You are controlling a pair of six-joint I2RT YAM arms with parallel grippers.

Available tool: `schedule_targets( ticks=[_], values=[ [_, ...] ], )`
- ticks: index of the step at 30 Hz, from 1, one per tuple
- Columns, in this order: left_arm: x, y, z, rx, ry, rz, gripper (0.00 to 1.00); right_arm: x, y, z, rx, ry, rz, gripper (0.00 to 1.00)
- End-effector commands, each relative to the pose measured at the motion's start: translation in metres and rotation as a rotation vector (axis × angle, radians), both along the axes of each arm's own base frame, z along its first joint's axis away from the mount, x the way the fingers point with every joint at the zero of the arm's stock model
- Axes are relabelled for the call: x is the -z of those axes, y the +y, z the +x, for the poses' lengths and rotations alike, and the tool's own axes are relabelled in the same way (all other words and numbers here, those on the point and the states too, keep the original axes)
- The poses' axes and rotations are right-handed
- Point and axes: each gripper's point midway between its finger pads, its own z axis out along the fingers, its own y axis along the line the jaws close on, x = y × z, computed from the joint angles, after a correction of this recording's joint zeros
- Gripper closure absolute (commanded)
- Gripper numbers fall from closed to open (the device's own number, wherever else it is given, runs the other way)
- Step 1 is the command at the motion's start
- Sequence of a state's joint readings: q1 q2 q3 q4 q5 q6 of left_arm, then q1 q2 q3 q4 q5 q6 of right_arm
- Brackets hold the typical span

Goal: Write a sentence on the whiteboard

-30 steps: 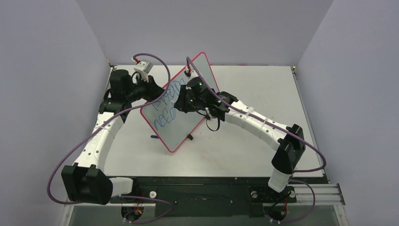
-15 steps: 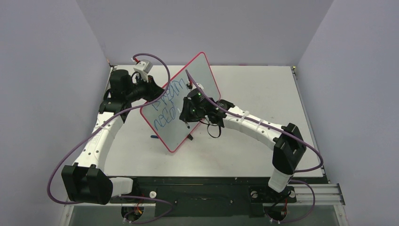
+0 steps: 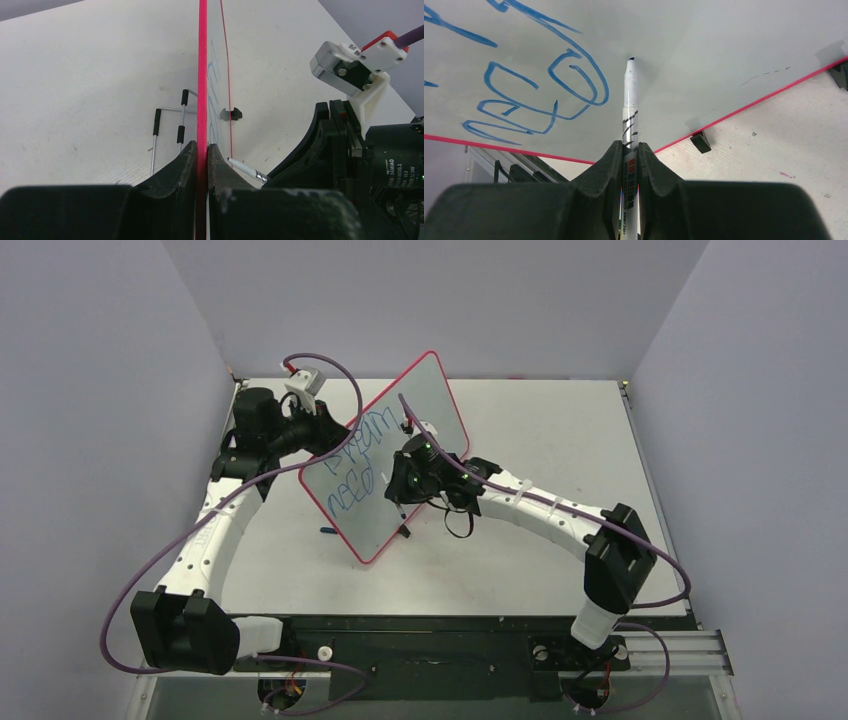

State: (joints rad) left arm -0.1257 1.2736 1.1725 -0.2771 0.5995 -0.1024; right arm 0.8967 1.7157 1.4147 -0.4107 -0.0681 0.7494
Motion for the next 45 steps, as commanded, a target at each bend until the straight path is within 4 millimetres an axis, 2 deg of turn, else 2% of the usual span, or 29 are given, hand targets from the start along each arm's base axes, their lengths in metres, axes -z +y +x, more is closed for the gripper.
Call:
schedule_targets(
  ticks=[1,6,10,15,20,25,27,35,41,45],
  values=[
    [-0.032,0.000,0.012,-0.005,-0.137,0.007,1.00,-0.053,-0.006,0.003,0.016,-0.096,0.117,1.00],
    [-0.020,0.010,0.019,-0.041,-0.053,-0.012,1.00,-0.070,-0.034,0.004,0.053,-0.136,0.135,1.00],
    [0.003,0.015,0.023,-0.032,0.041,0.004,1.00,-0.076,-0.057,0.007,0.084,-0.158,0.140,1.00],
    [0.035,0.022,0.017,0.015,0.152,0.034,1.00,-0.077,-0.082,0.012,0.118,-0.168,0.145,1.00],
    [0.058,0.020,0.016,0.081,0.221,0.050,1.00,-0.080,-0.103,0.014,0.143,-0.178,0.168,1.00],
    [0.080,0.009,0.010,0.175,0.287,0.009,1.00,-0.081,-0.125,0.018,0.177,-0.187,0.174,1.00],
    [0.093,0.006,0.009,0.209,0.335,-0.003,1.00,-0.081,-0.133,0.019,0.189,-0.189,0.178,1.00],
    [0.114,-0.006,0.007,0.264,0.391,-0.012,1.00,-0.082,-0.152,0.021,0.218,-0.198,0.199,1.00],
    [0.131,-0.024,-0.007,0.314,0.456,0.004,1.00,-0.081,-0.162,0.022,0.233,-0.201,0.209,1.00],
    [0.138,-0.025,-0.016,0.319,0.482,0.003,1.00,-0.079,-0.168,0.021,0.242,-0.198,0.211,1.00]
  ],
)
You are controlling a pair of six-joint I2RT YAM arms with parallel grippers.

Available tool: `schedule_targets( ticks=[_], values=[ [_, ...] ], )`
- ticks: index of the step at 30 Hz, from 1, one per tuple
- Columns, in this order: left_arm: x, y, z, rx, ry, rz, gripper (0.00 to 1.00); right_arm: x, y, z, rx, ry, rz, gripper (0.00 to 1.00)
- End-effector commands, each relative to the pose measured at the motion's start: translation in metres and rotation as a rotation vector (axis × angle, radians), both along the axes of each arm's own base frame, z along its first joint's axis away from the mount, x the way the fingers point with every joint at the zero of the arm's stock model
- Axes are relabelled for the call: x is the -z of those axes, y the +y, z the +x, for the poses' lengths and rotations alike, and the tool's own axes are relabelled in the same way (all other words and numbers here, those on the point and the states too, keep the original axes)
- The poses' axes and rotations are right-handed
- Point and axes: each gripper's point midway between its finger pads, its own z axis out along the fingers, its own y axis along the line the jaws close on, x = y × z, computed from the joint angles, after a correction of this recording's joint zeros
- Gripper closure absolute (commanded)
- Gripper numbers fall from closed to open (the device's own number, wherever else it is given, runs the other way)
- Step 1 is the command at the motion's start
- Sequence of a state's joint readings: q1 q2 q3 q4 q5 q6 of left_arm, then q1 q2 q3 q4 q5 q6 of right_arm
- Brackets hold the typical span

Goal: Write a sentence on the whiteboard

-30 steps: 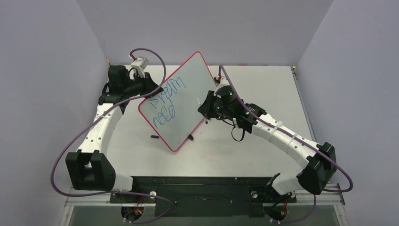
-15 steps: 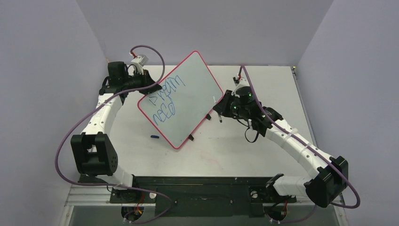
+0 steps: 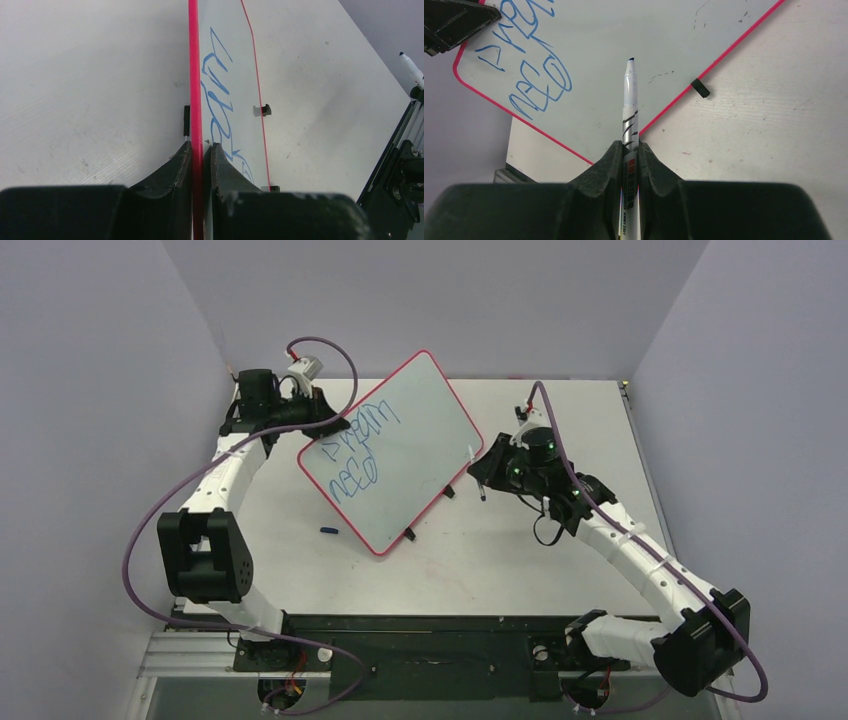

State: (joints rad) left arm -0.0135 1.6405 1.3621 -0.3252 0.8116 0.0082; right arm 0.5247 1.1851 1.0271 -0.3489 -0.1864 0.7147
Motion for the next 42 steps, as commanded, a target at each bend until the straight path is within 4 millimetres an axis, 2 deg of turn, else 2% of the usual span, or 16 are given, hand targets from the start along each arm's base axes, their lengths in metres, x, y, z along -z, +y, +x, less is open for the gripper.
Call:
schedule_targets(
  ticks=[1,4,12,20,27,33,42],
  values=[
    [0.081,-0.041,-0.081,0.206,0.334,0.024,1.00,-0.019,-0.003,0.001,-0.006,-0.073,0.038,1.00],
    [0.083,-0.040,-0.078,0.197,0.334,0.033,1.00,-0.018,-0.002,0.001,-0.011,-0.069,0.048,1.00],
    [0.080,-0.036,-0.059,0.096,0.276,0.070,1.00,-0.019,0.017,0.001,-0.090,-0.047,0.094,1.00],
    [0.083,-0.025,-0.054,0.050,0.248,0.115,0.85,-0.016,0.020,0.002,-0.099,-0.037,0.088,1.00],
    [0.057,-0.025,-0.046,0.029,0.152,0.107,0.79,-0.013,0.017,0.003,-0.091,-0.034,0.076,1.00],
    [0.034,-0.029,-0.041,0.022,0.093,0.097,0.68,-0.012,0.015,0.003,-0.085,-0.036,0.069,1.00],
    [0.019,-0.028,-0.036,0.016,0.062,0.118,0.52,-0.011,0.014,0.002,-0.085,-0.033,0.061,1.00]
  ],
)
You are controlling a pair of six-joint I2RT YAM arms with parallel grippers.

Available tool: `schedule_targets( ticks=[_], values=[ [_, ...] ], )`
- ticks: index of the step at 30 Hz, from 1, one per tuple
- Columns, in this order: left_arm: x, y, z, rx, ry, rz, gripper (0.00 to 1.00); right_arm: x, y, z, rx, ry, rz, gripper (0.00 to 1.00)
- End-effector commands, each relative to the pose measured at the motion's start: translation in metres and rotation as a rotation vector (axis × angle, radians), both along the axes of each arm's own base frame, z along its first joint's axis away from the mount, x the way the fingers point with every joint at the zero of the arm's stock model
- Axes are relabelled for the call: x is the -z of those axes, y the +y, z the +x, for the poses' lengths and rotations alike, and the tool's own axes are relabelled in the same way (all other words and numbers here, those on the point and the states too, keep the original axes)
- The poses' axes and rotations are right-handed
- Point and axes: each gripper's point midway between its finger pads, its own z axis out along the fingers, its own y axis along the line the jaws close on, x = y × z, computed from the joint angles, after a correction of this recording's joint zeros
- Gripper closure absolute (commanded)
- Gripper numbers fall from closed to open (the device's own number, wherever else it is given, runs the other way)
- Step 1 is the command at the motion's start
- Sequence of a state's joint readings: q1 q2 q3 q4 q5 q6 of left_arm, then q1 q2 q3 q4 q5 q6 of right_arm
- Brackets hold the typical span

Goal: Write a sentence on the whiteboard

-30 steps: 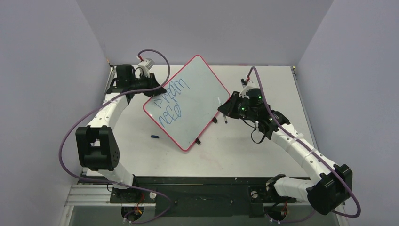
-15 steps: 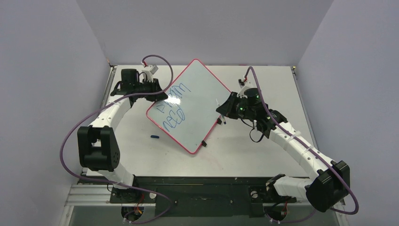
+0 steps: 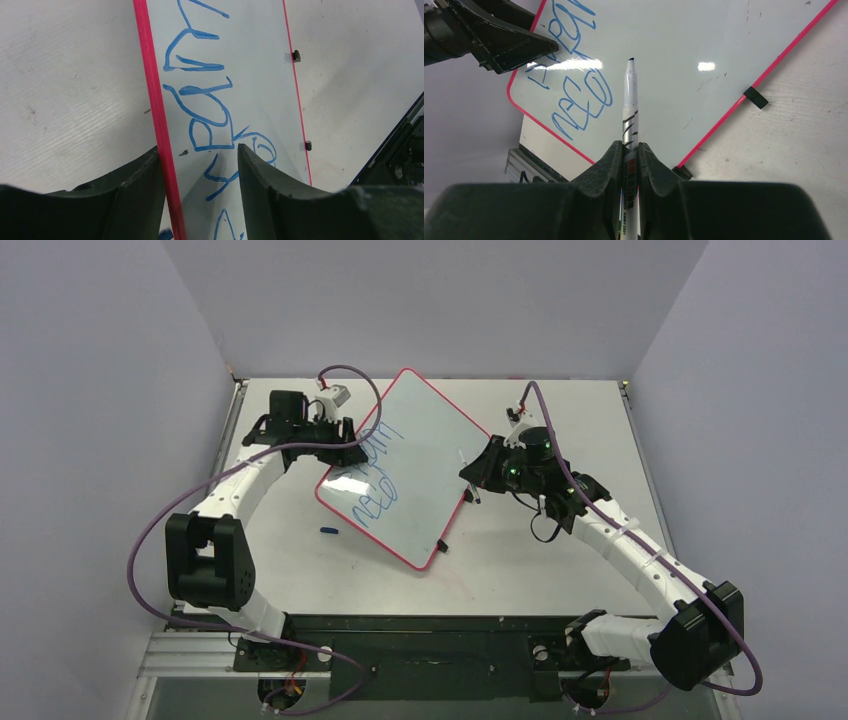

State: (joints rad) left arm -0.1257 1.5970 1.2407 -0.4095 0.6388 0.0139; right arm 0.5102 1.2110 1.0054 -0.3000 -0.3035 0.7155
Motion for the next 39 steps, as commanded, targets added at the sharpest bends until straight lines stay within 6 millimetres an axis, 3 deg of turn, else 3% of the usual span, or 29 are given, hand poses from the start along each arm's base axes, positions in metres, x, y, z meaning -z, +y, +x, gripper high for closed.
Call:
schedule_targets(
  ticks=[1,7,18,22,24,28,33,39],
  values=[
    [-0.036,-0.007,0.003,0.042,-0.091,-0.005,0.50,-0.018,0.001,0.007,0.003,-0.061,0.014,1.00],
    [-0.048,-0.004,0.006,0.036,-0.117,0.014,0.43,-0.017,0.000,0.005,-0.007,-0.061,0.008,1.00],
    [-0.118,-0.006,-0.003,0.079,-0.315,0.090,0.41,-0.025,0.008,-0.010,-0.176,-0.052,-0.043,1.00],
    [-0.126,-0.028,-0.016,0.150,-0.421,0.244,0.41,-0.026,0.011,-0.014,-0.228,-0.030,-0.068,1.00],
    [-0.129,-0.053,-0.030,0.216,-0.477,0.307,0.41,-0.027,0.011,-0.014,-0.235,-0.027,-0.072,1.00],
    [-0.135,-0.077,-0.046,0.326,-0.539,0.337,0.41,-0.026,0.014,-0.014,-0.243,-0.012,-0.068,1.00],
    [-0.123,-0.103,-0.067,0.477,-0.673,0.401,0.41,-0.026,0.019,-0.020,-0.281,-0.001,-0.074,1.00],
    [-0.111,-0.130,-0.100,0.723,-0.979,0.417,0.41,-0.024,0.025,-0.027,-0.319,0.021,-0.076,1.00]
  ],
)
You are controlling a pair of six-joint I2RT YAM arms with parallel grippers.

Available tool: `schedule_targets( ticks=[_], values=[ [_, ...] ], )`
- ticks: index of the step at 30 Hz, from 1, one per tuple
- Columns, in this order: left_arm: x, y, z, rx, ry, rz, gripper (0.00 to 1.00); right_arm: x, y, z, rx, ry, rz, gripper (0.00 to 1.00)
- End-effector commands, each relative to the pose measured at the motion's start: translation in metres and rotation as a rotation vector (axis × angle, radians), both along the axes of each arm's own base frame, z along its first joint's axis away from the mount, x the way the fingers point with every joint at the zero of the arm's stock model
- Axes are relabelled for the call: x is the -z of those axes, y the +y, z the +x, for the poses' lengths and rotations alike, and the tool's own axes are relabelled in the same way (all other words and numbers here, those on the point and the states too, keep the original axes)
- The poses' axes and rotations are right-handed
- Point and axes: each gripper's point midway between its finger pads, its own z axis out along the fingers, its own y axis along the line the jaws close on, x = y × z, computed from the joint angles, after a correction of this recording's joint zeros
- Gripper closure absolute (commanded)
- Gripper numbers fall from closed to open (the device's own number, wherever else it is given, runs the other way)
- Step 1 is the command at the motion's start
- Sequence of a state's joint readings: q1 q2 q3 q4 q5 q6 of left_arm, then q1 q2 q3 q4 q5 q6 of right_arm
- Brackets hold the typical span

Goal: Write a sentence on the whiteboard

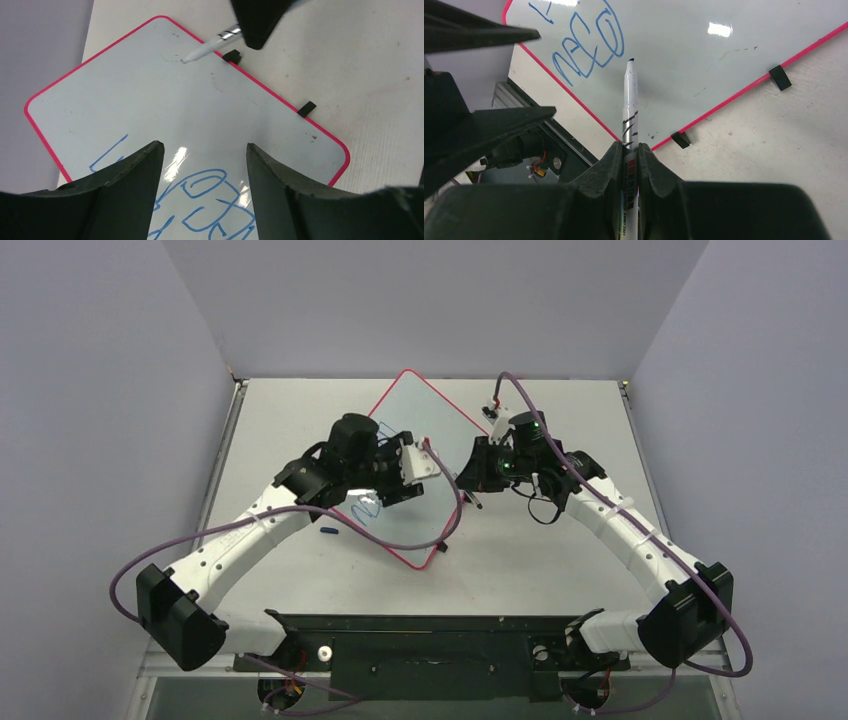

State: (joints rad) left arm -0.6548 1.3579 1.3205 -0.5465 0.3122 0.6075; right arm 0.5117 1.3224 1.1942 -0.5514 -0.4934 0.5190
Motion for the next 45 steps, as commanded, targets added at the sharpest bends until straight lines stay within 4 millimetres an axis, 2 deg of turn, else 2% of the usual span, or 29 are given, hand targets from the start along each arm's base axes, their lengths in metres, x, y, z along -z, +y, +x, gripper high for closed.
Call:
schedule_targets(
  ticks=[1,4,10,14,18,21,24,25,32,34,35,37,40,45],
  values=[
    [-0.025,-0.019,-0.014,0.226,-0.315,-0.009,0.41,-0.022,0.011,-0.004,-0.061,-0.043,0.028,1.00],
    [-0.019,-0.027,-0.021,0.305,-0.360,0.011,0.42,-0.026,0.019,-0.010,-0.092,-0.048,0.025,1.00],
    [-0.012,-0.039,-0.027,0.353,-0.388,0.018,0.43,-0.031,0.036,-0.019,-0.162,-0.043,0.029,1.00],
    [-0.009,-0.047,-0.031,0.374,-0.388,0.025,0.49,-0.035,0.044,-0.023,-0.193,-0.039,0.040,1.00],
    [-0.007,-0.049,-0.031,0.370,-0.386,0.031,0.59,-0.038,0.049,-0.023,-0.206,-0.046,0.041,1.00],
    [-0.003,-0.048,-0.032,0.362,-0.377,0.033,0.72,-0.042,0.049,-0.024,-0.211,-0.054,0.047,1.00],
    [-0.001,-0.046,-0.032,0.353,-0.374,0.035,0.95,-0.044,0.047,-0.026,-0.214,-0.061,0.051,1.00],
    [-0.002,-0.046,-0.032,0.349,-0.372,0.033,0.99,-0.045,0.047,-0.026,-0.213,-0.063,0.052,1.00],
    [-0.011,-0.047,-0.032,0.308,-0.366,-0.029,1.00,-0.047,0.042,-0.023,-0.187,-0.075,0.045,0.99],
    [-0.013,-0.047,-0.032,0.289,-0.357,-0.045,1.00,-0.048,0.041,-0.021,-0.174,-0.081,0.042,0.88],
    [-0.014,-0.047,-0.031,0.279,-0.346,-0.052,1.00,-0.049,0.040,-0.019,-0.160,-0.089,0.037,0.77],
    [-0.015,-0.047,-0.031,0.266,-0.335,-0.063,1.00,-0.051,0.037,-0.017,-0.142,-0.098,0.033,0.64],
    [-0.016,-0.047,-0.029,0.246,-0.329,-0.075,1.00,-0.055,0.035,-0.015,-0.124,-0.109,0.035,0.55],
    [-0.026,-0.049,-0.027,0.201,-0.312,-0.131,1.00,-0.058,0.032,-0.013,-0.100,-0.120,0.034,0.54]
  ],
)
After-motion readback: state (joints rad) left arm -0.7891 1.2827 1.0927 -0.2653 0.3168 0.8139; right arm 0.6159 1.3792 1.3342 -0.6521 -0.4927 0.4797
